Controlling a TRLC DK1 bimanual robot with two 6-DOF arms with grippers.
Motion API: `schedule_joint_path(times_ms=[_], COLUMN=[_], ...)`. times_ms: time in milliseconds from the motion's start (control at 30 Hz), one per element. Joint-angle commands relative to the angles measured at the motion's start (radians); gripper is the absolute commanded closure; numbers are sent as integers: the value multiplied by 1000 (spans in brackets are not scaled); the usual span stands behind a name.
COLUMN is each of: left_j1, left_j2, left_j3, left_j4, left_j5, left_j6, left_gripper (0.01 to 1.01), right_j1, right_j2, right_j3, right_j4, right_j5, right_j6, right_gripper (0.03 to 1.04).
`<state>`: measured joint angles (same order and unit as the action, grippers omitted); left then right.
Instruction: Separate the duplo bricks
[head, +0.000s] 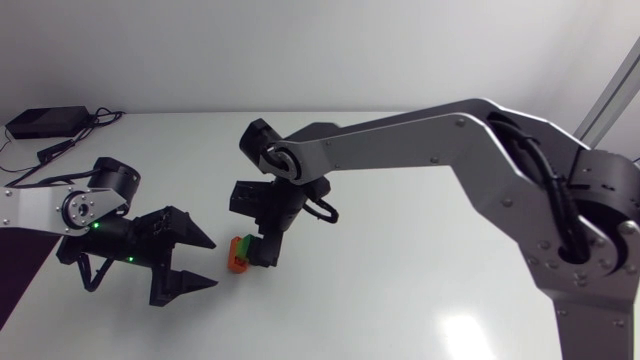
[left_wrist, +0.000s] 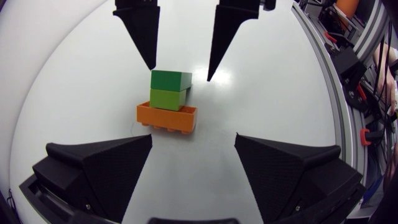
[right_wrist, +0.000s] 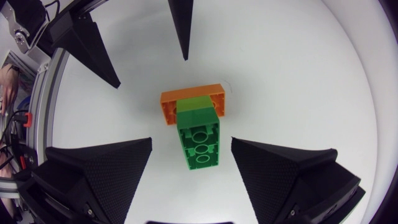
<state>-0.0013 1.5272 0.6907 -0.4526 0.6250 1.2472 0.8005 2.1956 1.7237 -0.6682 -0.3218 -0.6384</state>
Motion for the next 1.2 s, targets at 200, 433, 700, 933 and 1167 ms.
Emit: schedule_joint_path(times_ms=[200,433,700,933,1167], left_j1=[15,15,12,34,-17], left_j2=[11,13,11,-56,-354], left_j3=[29,35,38,20,-143], left_j4=[-24,-28,-37,-57,183], left_j5=[18,24,27,78,1], left_j6=[64,66,64,60,-115], left_gripper=[102,102,102,118,118], right_j1=[19,29,39,17,-60], right_j2=[85,93,89,1,-197], right_j3=[109,97,82,37,-52], right_j4=[-77,-105,-107,-105,-157], right_j5=[7,-3,-14,-59,-138], right_j6=[-38,-58,-50,22,129], right_gripper=[298,715,811,821,818])
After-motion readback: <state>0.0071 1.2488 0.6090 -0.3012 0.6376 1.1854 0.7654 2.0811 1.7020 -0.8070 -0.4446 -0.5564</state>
